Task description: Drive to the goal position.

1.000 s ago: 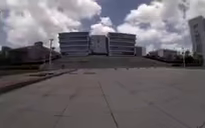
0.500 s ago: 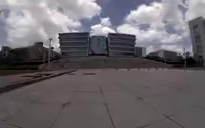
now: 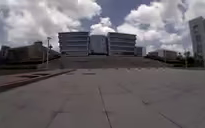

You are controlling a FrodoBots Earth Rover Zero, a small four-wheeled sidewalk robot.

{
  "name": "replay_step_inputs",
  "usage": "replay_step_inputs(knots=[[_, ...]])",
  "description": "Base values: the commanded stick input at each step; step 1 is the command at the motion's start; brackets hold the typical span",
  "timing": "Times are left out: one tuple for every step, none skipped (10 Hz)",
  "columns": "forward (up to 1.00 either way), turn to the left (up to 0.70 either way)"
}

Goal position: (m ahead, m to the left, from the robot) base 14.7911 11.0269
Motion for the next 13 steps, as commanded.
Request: replay_step_inputs(knots=[[0.7,0.0],[0.7,0.0],[0.7,0.0],[0.7,0.0],[0.7,0.0],[0.7,0.0],[0.7,0.0],[0.7,0.0],[0.7,0.0],[0.7,0.0],[0.7,0.0],[0.7,0.0],[0.7,0.0]])
